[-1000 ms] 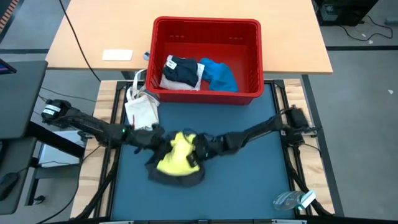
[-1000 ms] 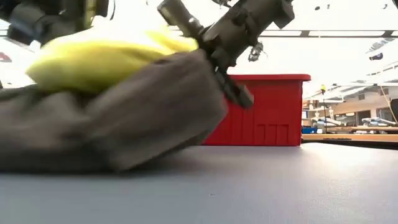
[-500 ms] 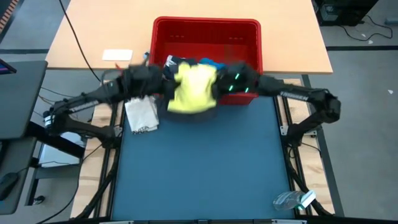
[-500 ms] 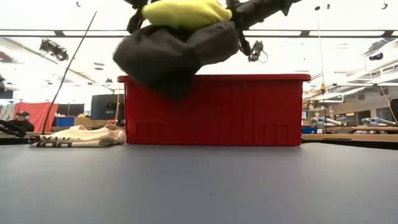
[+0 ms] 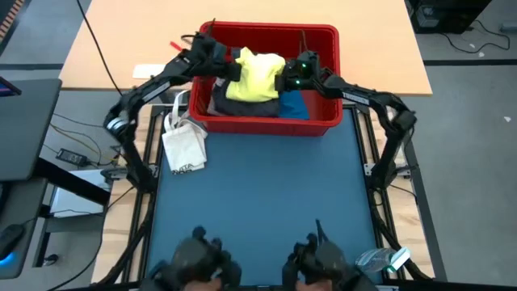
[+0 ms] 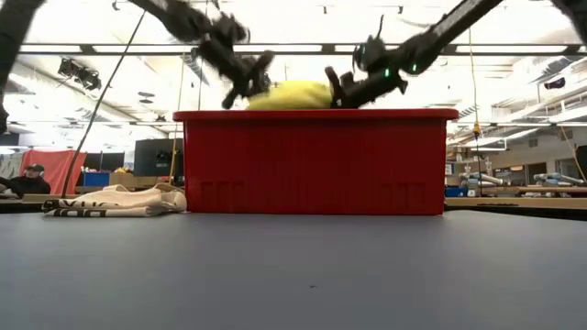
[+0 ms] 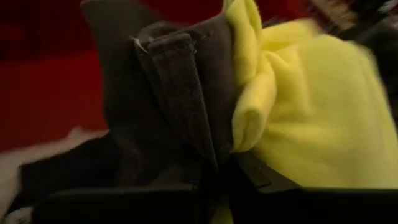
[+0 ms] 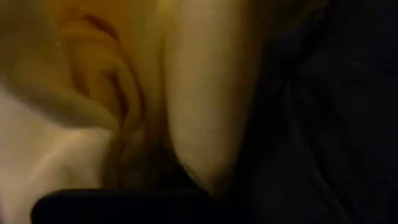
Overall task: Fold laundry
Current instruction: Put the stack of clothes into bin, then adjust the bin to the top table
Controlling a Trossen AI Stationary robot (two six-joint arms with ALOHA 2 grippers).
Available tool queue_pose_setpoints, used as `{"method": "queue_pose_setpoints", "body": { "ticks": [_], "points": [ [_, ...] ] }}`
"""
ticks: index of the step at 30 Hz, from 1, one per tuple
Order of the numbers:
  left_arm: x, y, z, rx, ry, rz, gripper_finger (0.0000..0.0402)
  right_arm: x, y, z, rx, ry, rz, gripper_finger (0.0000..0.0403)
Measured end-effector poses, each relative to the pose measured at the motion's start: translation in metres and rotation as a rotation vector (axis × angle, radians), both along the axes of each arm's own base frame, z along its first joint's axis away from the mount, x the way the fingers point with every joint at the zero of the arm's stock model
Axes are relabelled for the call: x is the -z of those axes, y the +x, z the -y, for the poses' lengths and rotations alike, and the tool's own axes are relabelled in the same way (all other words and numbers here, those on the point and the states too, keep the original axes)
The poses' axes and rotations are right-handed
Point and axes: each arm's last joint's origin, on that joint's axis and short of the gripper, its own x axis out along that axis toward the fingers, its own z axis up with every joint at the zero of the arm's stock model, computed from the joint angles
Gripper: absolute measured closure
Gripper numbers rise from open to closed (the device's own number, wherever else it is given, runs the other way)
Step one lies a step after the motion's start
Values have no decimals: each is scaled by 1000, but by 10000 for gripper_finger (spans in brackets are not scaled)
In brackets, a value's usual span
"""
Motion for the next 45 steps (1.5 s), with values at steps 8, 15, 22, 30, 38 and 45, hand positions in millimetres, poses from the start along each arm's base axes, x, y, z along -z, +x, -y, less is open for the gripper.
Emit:
{"method": "queue_pose_setpoints", "body": {
  "ticks": [8, 15, 22, 30, 38, 45],
  "points": [
    [58, -9, -51, -8, -149, -74, 226, 35, -30, 42, 35, 86, -60, 188],
    [27, -34, -56, -28, -48, -35, 147, 11, -61, 38, 114, 205, -67, 108],
    [-56, -58, -24, 199, 237, 25, 148, -56, -77, 1, 98, -94, -77, 134],
    [-87, -48, 64, 603, 434, -120, 217, -100, -69, -77, -270, -379, -113, 182],
    [-54, -5, 153, 1055, 296, -289, 318, -89, -54, -160, -728, -312, -236, 286],
    [9, 23, 187, 1041, 192, -497, 391, -56, -43, -200, -881, -197, -568, 380]
  ]
}}
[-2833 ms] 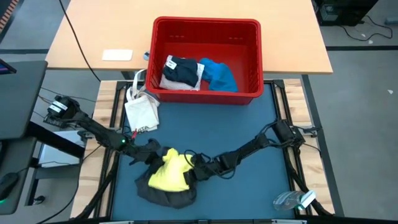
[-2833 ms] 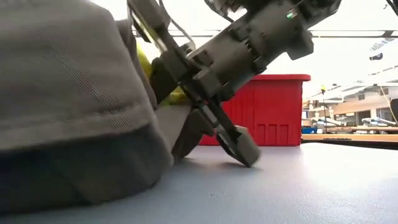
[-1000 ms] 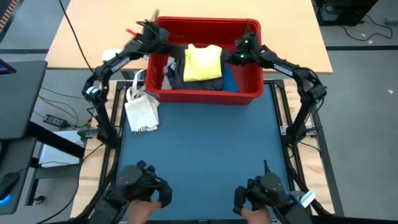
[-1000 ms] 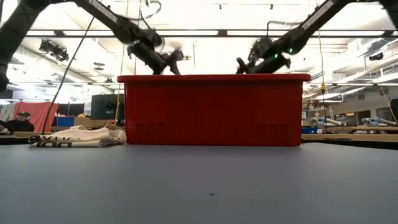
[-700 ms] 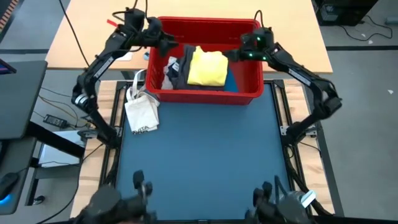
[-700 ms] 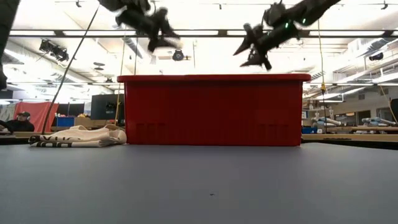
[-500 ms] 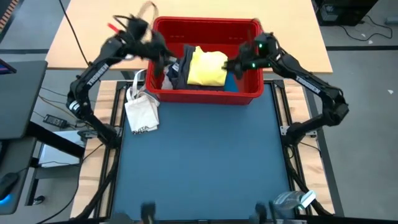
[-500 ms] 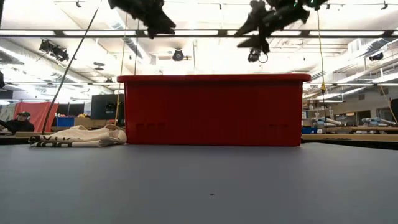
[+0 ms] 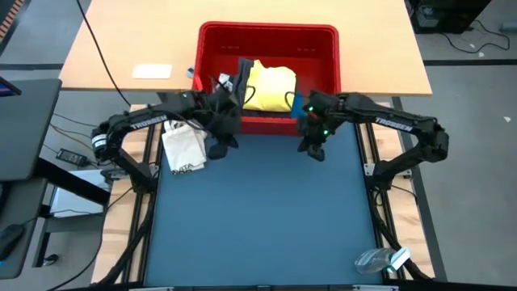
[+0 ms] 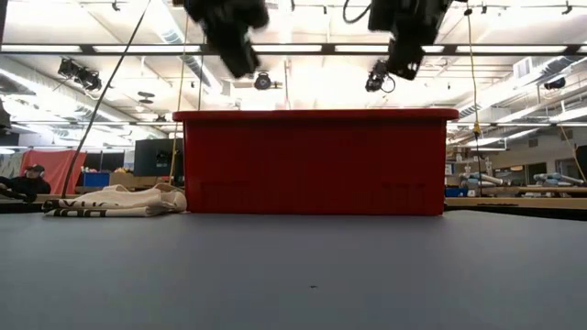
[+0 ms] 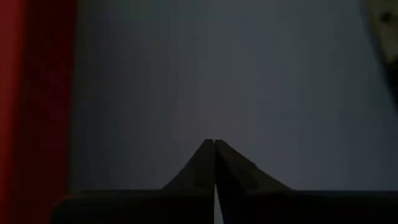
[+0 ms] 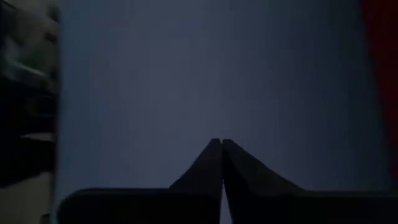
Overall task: Fold laundry
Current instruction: Adjust the bin to the top table, then return to Home Position
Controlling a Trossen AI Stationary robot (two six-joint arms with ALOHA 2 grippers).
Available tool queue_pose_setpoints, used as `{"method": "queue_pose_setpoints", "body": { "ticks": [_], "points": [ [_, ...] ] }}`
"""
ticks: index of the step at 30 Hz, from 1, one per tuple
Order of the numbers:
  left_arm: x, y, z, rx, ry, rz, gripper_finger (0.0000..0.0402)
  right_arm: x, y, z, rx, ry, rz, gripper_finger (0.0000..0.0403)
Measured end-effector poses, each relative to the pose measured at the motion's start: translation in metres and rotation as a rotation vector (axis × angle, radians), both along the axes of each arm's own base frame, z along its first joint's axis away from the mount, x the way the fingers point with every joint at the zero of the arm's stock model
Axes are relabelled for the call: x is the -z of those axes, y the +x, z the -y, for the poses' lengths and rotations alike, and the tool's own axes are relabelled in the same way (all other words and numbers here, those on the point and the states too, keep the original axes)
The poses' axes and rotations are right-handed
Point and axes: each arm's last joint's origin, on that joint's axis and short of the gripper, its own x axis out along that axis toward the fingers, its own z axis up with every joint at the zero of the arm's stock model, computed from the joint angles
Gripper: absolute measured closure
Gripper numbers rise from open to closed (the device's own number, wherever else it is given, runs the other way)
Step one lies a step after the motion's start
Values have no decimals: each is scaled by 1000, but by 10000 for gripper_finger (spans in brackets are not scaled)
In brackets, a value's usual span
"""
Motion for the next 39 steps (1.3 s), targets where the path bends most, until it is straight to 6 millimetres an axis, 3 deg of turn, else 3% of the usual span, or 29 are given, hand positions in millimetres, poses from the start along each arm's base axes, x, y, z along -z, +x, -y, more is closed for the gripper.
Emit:
{"method": "queue_pose_setpoints", "body": {
  "ticks": [4, 9, 13, 17, 23, 28, 32, 35, 39],
  "points": [
    [36, 4, -2, -148, -13, -68, 395, 18, 11, 5, 69, -53, -129, 394],
    [50, 5, -26, -278, 103, -1, 398, 44, 12, 49, 415, -195, -327, 390],
    [42, 0, -60, -398, 187, 127, 399, 49, 8, 85, 566, -265, -291, 398],
    [38, -6, -101, -499, 254, 261, 400, 39, 0, 127, 780, -416, -147, 397],
    [51, -18, -165, -605, 406, 301, 401, 33, -18, 158, 888, -354, -11, 396],
    [40, -34, -199, -692, 439, 293, 401, 26, -27, 162, 897, -241, 65, 390],
    [22, -45, -213, -724, 444, 310, 401, 16, -28, 154, 824, -163, 136, 392],
    [-3, -49, -210, -674, 386, 394, 401, 3, -30, 143, 742, -114, 213, 397],
    [-18, -39, -195, -568, 110, 508, 401, -21, -31, 118, 609, -83, 325, 398]
  ]
}}
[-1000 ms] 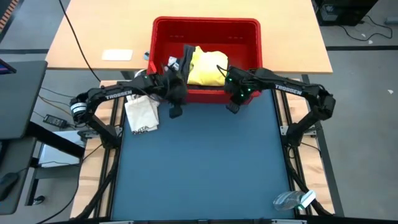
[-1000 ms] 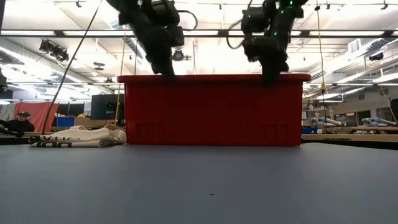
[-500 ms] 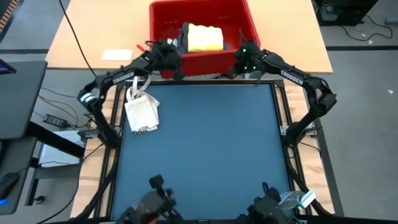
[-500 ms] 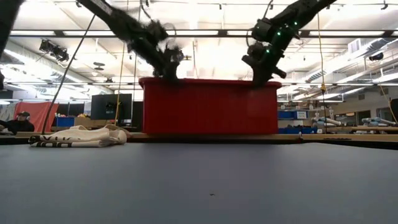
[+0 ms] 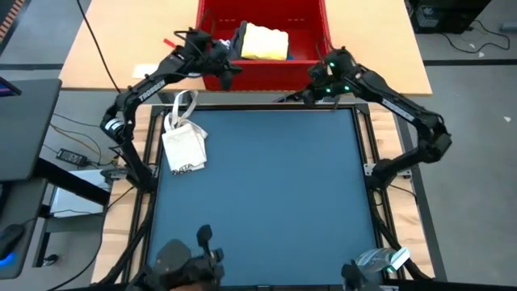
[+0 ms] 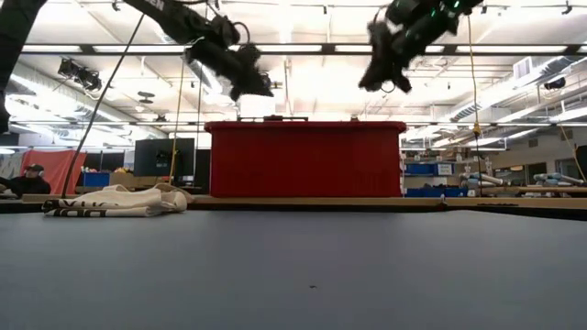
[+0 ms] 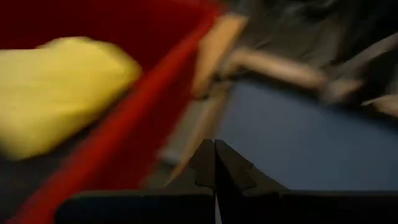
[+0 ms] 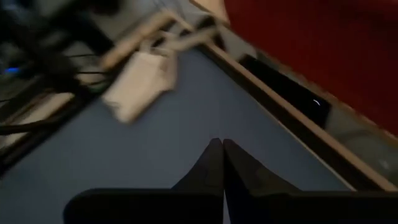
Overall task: Fold laundry
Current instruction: Return to Home Position
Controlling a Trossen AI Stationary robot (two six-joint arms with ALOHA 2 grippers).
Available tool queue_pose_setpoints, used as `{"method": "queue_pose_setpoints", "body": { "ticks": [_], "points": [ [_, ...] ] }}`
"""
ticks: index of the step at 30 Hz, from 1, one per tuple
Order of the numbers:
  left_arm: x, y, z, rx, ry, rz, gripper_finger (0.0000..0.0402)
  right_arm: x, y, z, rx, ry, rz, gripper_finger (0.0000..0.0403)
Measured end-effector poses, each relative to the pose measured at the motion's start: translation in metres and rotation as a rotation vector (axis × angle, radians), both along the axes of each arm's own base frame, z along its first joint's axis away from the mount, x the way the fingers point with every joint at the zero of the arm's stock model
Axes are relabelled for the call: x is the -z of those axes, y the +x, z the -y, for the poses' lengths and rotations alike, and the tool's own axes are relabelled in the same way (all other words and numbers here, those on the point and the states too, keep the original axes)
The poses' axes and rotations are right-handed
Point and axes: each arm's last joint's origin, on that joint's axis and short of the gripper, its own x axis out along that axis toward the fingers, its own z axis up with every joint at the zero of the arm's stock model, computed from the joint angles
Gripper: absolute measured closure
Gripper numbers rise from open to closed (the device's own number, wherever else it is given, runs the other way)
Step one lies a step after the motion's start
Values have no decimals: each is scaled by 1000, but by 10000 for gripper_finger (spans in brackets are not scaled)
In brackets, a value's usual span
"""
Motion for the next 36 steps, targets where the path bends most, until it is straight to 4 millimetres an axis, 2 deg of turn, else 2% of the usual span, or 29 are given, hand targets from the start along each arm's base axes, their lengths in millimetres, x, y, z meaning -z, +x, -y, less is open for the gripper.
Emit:
{"method": "queue_pose_setpoints", "body": {
  "ticks": [2, 6, 12, 16, 20, 24, 28, 33, 36],
  "points": [
    [-11, 6, 12, 69, -55, 88, 401, -14, -3, -17, -47, -29, 43, 399],
    [-38, 15, 53, 177, -3, 158, 402, -41, -8, -56, -127, -102, 114, 400],
    [-43, 54, 118, 278, 12, 248, 401, -68, -10, -125, -213, -187, 185, 401],
    [-24, 81, 161, 330, -44, 301, 401, -69, -16, -165, -272, -238, 218, 401],
    [1, 97, 207, 343, -101, 340, 401, -46, -17, -194, -298, -264, 333, 401],
    [13, 85, 245, 338, -126, 398, 401, -11, -15, -216, -356, -264, 510, 402],
    [45, 64, 272, 293, -161, 361, 401, 20, -11, -231, -429, -275, 498, 396],
    [52, 26, 287, 308, -137, 549, 401, 32, -12, -243, -450, -286, 453, 395],
    [58, 5, 293, 306, -88, 565, 401, 31, -20, -244, -454, -345, 462, 400]
  ]
}}
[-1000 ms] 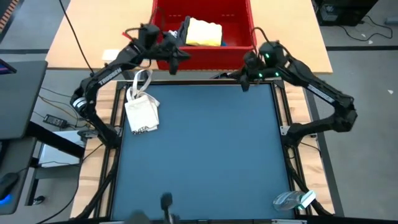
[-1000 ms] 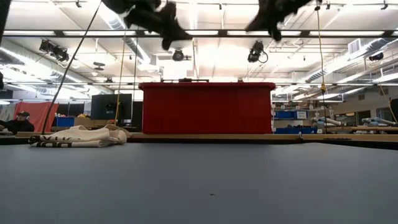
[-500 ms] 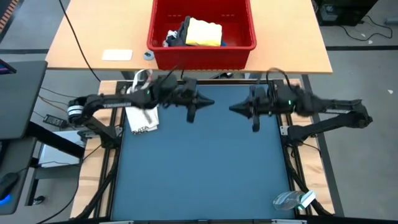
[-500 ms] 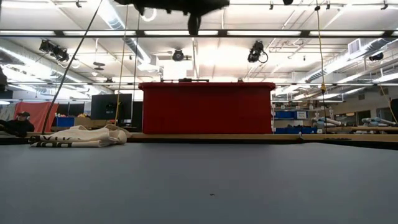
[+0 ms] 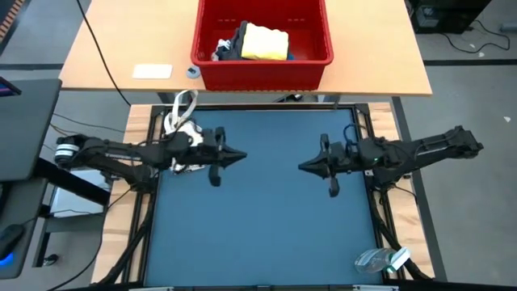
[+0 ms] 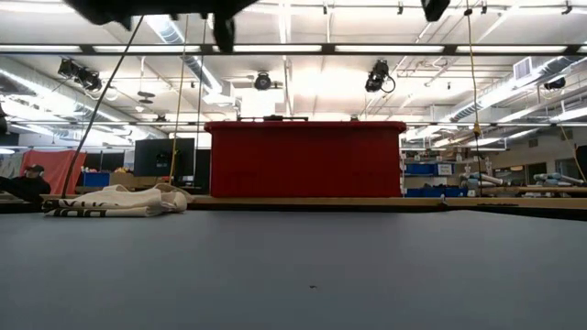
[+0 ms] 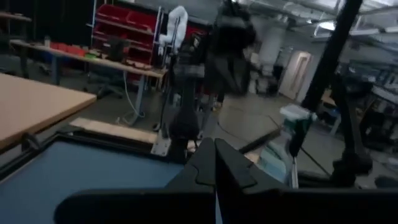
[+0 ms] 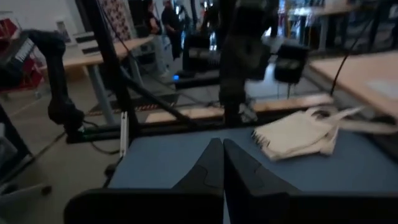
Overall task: Fold laundry
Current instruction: Return to Home Position
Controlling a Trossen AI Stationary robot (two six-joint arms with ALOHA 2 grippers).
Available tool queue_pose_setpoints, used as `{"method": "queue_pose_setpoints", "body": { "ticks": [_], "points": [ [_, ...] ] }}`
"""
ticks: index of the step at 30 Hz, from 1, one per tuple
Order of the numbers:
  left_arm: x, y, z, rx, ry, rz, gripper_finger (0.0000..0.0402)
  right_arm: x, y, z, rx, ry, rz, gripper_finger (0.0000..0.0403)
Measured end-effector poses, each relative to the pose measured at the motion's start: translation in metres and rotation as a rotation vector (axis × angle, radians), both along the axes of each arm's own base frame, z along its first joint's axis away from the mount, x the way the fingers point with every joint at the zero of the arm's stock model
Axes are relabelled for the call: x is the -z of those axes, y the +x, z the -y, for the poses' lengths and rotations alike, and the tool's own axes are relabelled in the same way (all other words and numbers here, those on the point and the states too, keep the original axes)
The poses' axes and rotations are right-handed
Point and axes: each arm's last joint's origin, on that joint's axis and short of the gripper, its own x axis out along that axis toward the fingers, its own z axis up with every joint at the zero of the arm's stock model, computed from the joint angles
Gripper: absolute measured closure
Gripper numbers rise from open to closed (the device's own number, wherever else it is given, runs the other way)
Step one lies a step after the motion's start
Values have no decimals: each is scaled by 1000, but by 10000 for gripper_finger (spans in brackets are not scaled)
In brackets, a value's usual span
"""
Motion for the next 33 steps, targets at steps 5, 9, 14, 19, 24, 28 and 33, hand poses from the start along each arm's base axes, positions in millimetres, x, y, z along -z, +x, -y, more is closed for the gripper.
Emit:
{"method": "queue_pose_setpoints", "body": {
  "ticks": [5, 9, 14, 19, 24, 28, 33],
  "points": [
    [12, -33, 2, -6, 3, -54, 401, -7, -24, 6, 52, -47, 45, 400],
    [20, -55, 2, -78, 1, -81, 401, 0, -45, 11, 100, -72, 27, 400],
    [40, -82, -1, -191, 6, -65, 401, 29, -65, 15, 130, -23, 39, 400],
    [77, -97, 0, -169, -28, -123, 401, 72, -75, 18, 161, 64, -48, 395],
    [105, -103, 3, -134, -100, -168, 394, 106, -72, 15, 145, 110, 8, 399],
    [110, -106, 4, -127, -51, -135, 393, 120, -73, 15, 127, 80, 133, 400],
    [102, -115, 1, -155, -26, -62, 392, 124, -80, 19, 86, 78, 122, 401]
  ]
}}
